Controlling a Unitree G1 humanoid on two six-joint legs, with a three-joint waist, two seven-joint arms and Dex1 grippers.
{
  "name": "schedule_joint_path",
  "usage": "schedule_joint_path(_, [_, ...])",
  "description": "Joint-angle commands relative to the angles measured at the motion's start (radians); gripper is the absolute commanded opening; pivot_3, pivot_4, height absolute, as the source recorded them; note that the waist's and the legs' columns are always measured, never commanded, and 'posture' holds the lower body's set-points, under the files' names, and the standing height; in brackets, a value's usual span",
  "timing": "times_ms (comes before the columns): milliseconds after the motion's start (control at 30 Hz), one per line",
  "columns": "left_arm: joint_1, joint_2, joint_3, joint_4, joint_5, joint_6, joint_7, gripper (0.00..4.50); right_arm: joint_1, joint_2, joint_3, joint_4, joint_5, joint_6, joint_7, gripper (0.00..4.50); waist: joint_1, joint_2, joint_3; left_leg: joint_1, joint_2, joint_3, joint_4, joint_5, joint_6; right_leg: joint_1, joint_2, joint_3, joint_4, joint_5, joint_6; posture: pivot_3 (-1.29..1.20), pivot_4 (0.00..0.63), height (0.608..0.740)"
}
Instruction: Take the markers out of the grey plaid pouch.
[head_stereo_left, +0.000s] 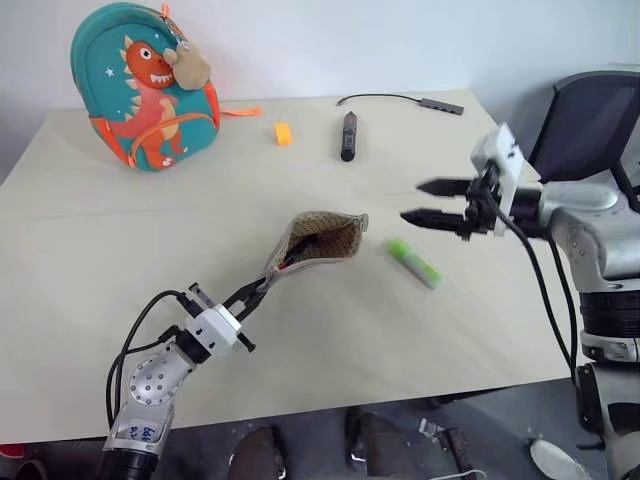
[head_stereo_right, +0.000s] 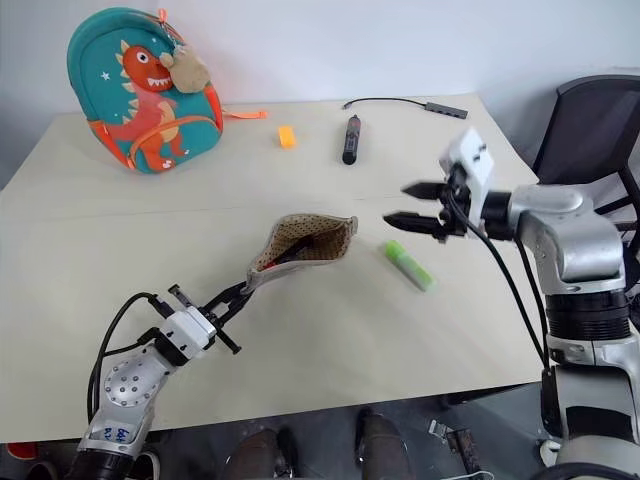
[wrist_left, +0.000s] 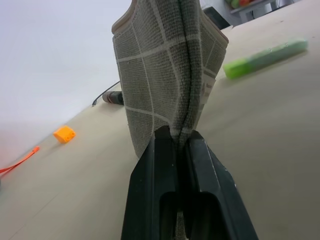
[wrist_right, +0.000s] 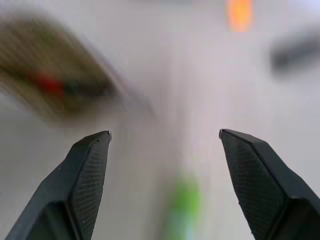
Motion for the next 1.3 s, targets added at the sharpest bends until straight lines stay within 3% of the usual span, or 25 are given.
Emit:
schedule_joint_path(33, [-0.003, 0.002, 0.008, -0.023, -0.006, -0.008, 0.001, 0.00, 0.051, 0.029, 0.078, -0.118, -0.051, -0.167, 0.023, 3.64, 0.001, -0.001, -0.001, 0.000, 0.001, 0.000, 0.000, 0.000, 0.000, 0.000, 0.000, 0.000, -0.001, 0.000, 0.000, 0.00, 0.150, 0.740])
schedule_joint_path(233, [-0.005, 0.001, 0.006, -0.026, -0.005, -0.006, 0.000, 0.00, 0.043, 0.118, 0.197, -0.051, -0.241, -0.440, -0.071, 3.64, -0.001, 0.000, 0.000, -0.001, -0.001, 0.002, 0.001, 0.000, 0.001, 0.000, -0.004, 0.001, 0.000, 0.000, 0.000, 0.00, 0.150, 0.740])
schedule_joint_path(400, [-0.006, -0.001, 0.002, -0.028, -0.002, -0.003, 0.001, 0.00, 0.035, 0.215, 0.240, -0.031, -0.286, -0.466, -0.133, 3.64, -0.004, -0.001, 0.000, 0.000, -0.001, 0.003, 0.001, 0.000, 0.000, -0.001, -0.001, 0.000, 0.002, 0.001, 0.000, 0.00, 0.150, 0.740])
schedule_joint_path(567, [-0.004, -0.004, -0.001, -0.035, -0.001, -0.001, 0.003, 0.00, 0.034, 0.221, 0.312, 0.040, -0.391, -0.585, -0.124, 2.38, -0.003, -0.001, 0.000, 0.000, 0.000, 0.003, 0.002, 0.000, 0.000, -0.002, -0.002, 0.000, 0.006, 0.000, -0.001, 0.00, 0.150, 0.740])
schedule_joint_path(767, [0.002, -0.002, 0.000, -0.042, -0.001, 0.000, 0.004, 0.00, 0.019, 0.205, 0.313, 0.109, -0.420, -0.635, -0.101, 2.38, -0.003, -0.001, 0.000, 0.001, -0.001, 0.003, 0.002, 0.001, 0.000, -0.002, -0.003, 0.000, 0.006, 0.000, -0.001, 0.00, 0.150, 0.740])
schedule_joint_path(933, [-0.002, -0.001, -0.011, -0.038, -0.001, -0.004, -0.007, 0.00, -0.027, 0.216, 0.417, 0.187, -0.535, -0.721, -0.063, 2.38, -0.010, 0.000, 0.000, 0.001, 0.000, 0.003, 0.002, 0.001, 0.000, -0.002, -0.002, 0.000, 0.007, 0.000, -0.001, 0.00, 0.150, 0.740])
schedule_joint_path(1167, [-0.008, -0.001, -0.016, -0.035, -0.002, -0.004, -0.011, 0.00, -0.089, 0.272, 0.489, 0.346, -0.640, -0.830, -0.088, 2.38, -0.022, -0.001, 0.000, 0.002, 0.000, 0.003, 0.002, 0.001, -0.002, -0.002, 0.000, 0.000, 0.009, 0.000, -0.001, 0.00, 0.150, 0.740])
schedule_joint_path(1300, [0.000, -0.001, -0.018, -0.044, -0.001, -0.004, -0.013, 0.00, -0.123, 0.345, 0.470, 0.380, -0.619, -0.796, -0.104, 2.38, -0.027, -0.001, 0.000, 0.002, -0.001, 0.003, 0.002, 0.002, -0.002, -0.002, -0.001, 0.000, 0.009, 0.001, 0.000, 0.00, 0.150, 0.740])
